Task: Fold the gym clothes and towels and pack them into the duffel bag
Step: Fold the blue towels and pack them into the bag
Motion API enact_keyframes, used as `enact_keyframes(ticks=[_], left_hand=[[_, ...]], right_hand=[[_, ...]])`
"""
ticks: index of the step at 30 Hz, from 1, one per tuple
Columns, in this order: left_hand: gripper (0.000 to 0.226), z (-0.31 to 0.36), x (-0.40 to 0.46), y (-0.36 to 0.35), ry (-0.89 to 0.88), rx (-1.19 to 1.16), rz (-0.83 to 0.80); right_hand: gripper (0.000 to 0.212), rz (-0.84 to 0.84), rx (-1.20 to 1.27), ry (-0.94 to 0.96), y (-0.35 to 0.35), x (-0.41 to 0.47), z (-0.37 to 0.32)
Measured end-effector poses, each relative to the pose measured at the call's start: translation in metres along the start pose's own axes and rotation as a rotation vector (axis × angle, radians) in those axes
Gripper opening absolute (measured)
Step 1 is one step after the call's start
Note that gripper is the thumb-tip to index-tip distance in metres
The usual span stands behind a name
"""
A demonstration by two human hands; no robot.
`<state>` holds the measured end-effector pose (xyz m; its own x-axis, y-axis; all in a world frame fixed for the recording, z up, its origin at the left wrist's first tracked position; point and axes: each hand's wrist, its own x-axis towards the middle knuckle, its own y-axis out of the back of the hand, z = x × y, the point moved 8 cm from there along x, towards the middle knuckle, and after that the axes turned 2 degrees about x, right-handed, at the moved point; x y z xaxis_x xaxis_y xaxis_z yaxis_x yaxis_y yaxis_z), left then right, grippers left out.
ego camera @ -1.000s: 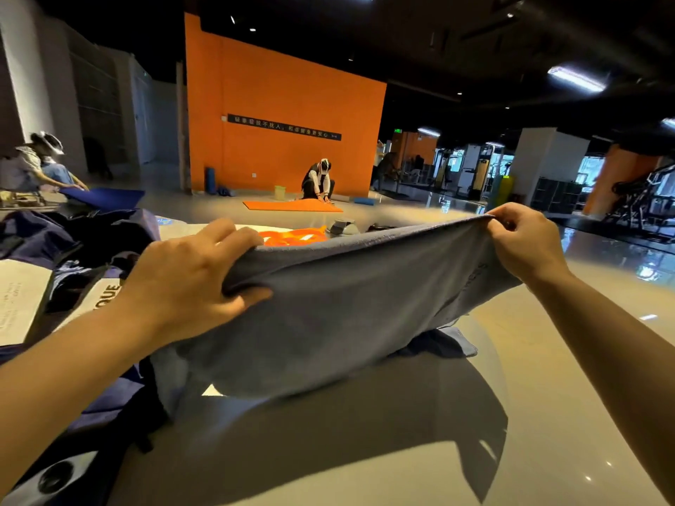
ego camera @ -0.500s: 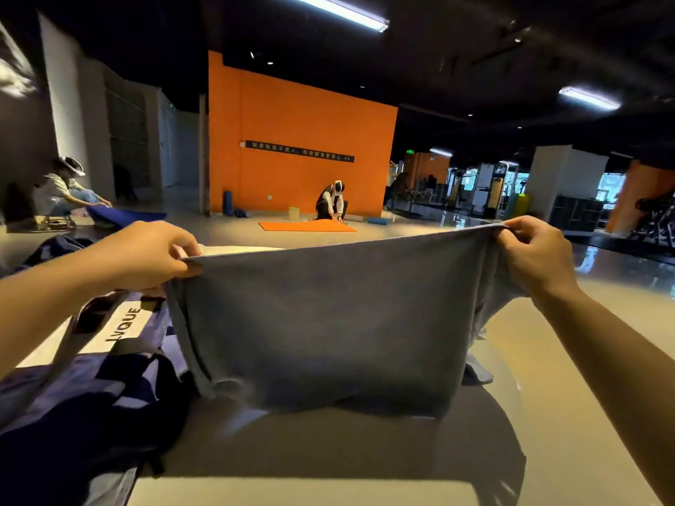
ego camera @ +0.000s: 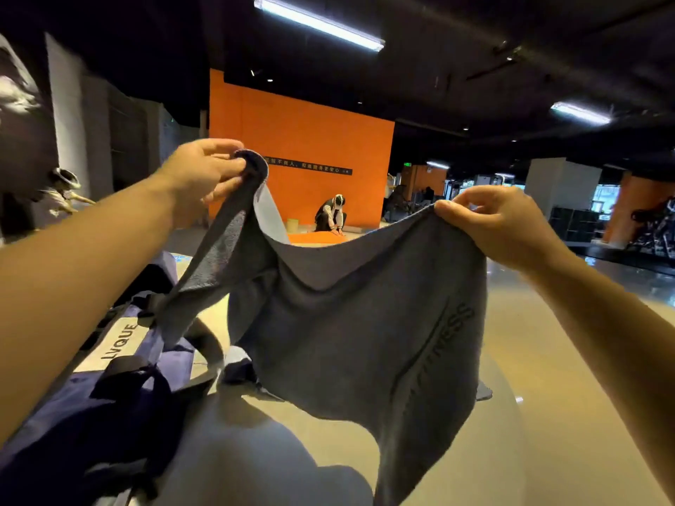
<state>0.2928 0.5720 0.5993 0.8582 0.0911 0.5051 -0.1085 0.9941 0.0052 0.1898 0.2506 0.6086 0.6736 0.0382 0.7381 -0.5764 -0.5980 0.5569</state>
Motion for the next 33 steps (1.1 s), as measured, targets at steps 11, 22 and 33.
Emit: enact_keyframes(ticks=[11, 22, 33], left_hand=[[0.015, -0.085, -0.09, -0.061, 0.054, 0.522, -0.377], [0.036, -0.039, -0.135, -0.101, -0.194, 0.341, -0.227], [0.013, -0.072, -0.125, -0.059, -0.089, 0.319, -0.246]], right_hand=[[0.025, -0.32, 0.093, -0.328, -0.076, -0.031, 0.03], [0.021, -0.466, 0.154, -0.099, -0.102, -0.039, -0.04], [0.007, -0.595, -0.086, 0.028, -0.101, -0.051, -0.046]])
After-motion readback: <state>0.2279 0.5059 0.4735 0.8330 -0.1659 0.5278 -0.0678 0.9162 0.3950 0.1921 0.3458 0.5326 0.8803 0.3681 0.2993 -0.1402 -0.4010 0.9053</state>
